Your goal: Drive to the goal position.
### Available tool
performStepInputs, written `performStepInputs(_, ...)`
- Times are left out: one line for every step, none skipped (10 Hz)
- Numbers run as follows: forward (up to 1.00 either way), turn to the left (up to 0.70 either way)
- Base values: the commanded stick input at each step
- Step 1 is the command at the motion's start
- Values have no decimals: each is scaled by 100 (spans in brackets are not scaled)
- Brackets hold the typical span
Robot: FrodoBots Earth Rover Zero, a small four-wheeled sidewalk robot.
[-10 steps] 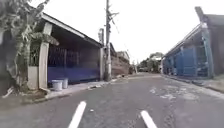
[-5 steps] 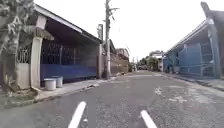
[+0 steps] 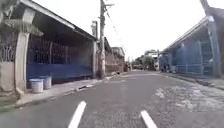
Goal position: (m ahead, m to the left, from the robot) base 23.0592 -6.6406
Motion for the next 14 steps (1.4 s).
performStepInputs(85,0)
performStepInputs(85,0)
performStepInputs(85,0)
performStepInputs(85,0)
performStepInputs(85,-3)
performStepInputs(85,-34)
performStepInputs(85,-34)
performStepInputs(85,-34)
performStepInputs(85,0)
performStepInputs(85,0)
performStepInputs(85,0)
performStepInputs(85,0)
performStepInputs(85,0)
performStepInputs(85,0)
